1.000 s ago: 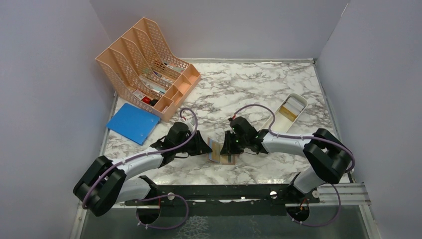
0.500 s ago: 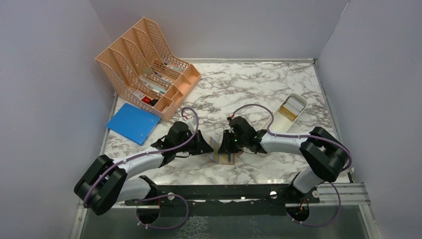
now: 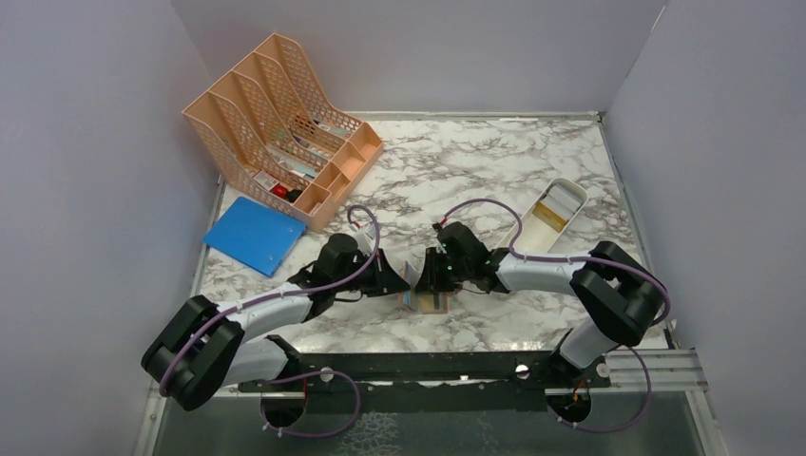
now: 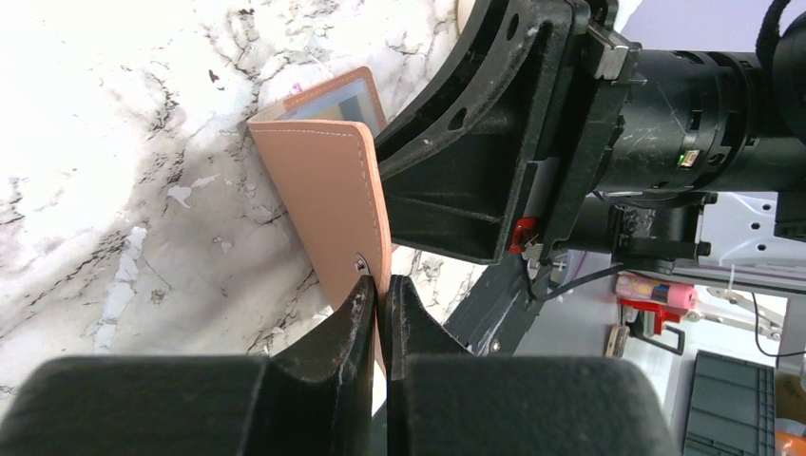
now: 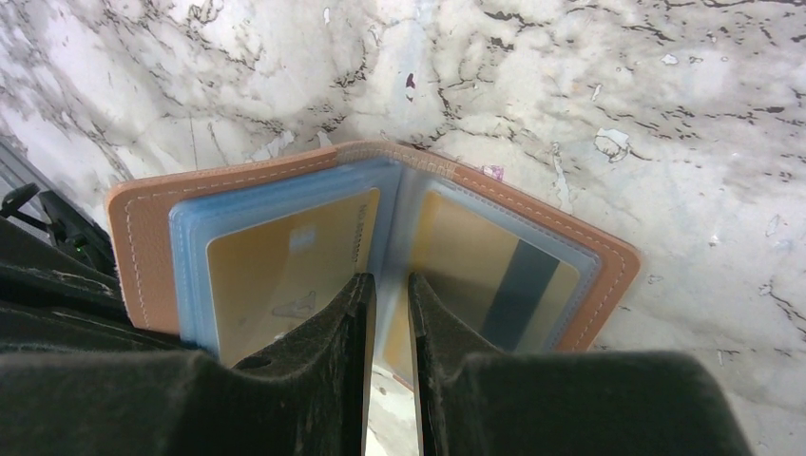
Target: Put the credit cards into the card holder
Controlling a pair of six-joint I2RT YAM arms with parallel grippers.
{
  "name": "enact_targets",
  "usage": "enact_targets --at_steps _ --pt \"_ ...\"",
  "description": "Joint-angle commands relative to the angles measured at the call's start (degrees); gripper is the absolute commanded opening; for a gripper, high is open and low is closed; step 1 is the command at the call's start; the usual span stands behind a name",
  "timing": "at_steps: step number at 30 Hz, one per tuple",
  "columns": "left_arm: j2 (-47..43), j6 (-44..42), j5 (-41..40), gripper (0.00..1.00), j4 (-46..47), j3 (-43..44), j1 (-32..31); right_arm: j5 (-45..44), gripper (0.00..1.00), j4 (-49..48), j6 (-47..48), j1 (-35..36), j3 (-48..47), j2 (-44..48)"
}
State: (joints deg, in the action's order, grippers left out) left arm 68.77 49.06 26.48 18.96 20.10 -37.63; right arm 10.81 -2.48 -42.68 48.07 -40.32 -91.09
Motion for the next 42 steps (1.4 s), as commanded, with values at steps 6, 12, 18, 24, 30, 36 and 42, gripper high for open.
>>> enact_targets --at_steps 6,12,18,24,30,36,42 --pt "-1.4 2.2 6.2 0.02 10.0 -0.4 -0.3 1.1 0.26 -1.3 -0.3 0.5 1.5 -2.2" --pt "-0.4 3.1 7.4 0.00 11.9 -0.8 -0.3 3.0 0.26 -3.2 -0.8 0.5 1.7 -3.5" --pt "0.4 3.1 7.2 0.00 12.4 -0.9 -0.3 3.5 0.26 -3.8 -1.0 0.5 1.6 -4.0" --pt "2.0 4.2 4.3 0.00 11.7 -2.0 -0.3 2.3 0.31 -1.4 -0.6 0.5 1.0 -2.7" --pt "5.4 3.1 0.6 0.00 6.6 -1.0 -0.3 -1.5 0.36 3.4 0.7 0.5 0.3 1.5" --pt "8.8 2.3 0.7 0.00 4.3 0.9 -0.3 -3.8 0.40 8.1 1.2 0.5 -1.0 4.7" --pt "8.3 1.0 1.3 0.00 1.7 2.4 -0.3 -9.0 0.43 14.7 3.7 0.5 -3.1 10.0"
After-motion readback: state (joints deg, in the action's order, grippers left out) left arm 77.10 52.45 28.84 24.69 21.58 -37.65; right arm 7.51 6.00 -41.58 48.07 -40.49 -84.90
